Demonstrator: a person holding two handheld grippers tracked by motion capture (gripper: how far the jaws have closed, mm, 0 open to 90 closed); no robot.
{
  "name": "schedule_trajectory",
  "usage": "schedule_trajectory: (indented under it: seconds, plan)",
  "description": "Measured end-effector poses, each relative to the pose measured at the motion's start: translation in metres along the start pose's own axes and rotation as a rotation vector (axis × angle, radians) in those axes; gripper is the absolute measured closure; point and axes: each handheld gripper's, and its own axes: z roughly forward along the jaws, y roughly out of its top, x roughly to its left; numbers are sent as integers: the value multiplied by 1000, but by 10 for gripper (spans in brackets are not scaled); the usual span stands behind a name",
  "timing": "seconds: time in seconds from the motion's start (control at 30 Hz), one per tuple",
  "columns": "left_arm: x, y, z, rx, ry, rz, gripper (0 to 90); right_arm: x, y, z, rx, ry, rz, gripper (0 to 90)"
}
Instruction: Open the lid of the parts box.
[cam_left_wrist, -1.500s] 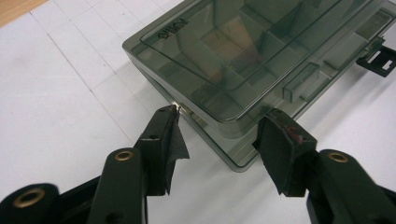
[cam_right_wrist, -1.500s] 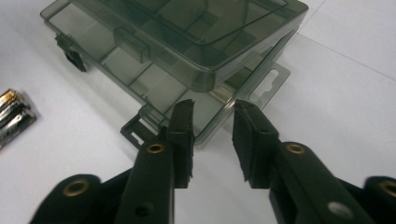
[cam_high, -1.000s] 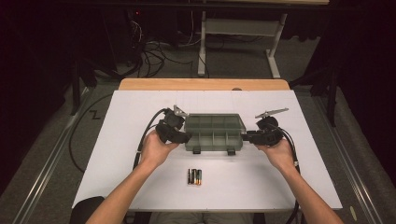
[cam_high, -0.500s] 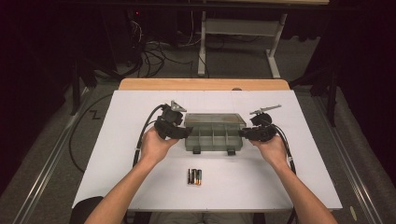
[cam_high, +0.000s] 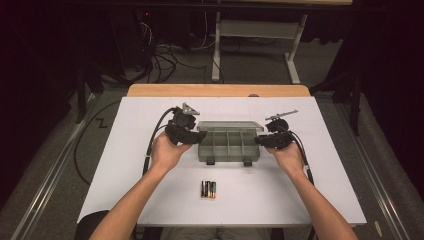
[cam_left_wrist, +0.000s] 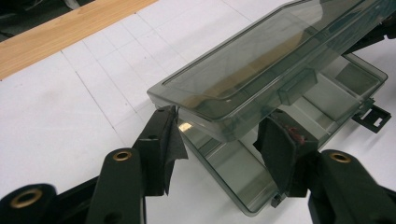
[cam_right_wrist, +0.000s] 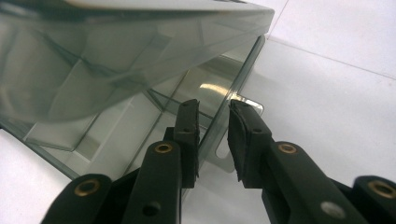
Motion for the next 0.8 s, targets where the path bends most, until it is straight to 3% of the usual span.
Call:
schedule_trajectory:
  seconds: [0.37,0.8]
  plan:
    - [6,4,4,-18,18,-14,477,0,6,4,33,-8,9,749]
    - [16,8,16,-38,50,-38,553,1,5,3,36,-12,10,754]
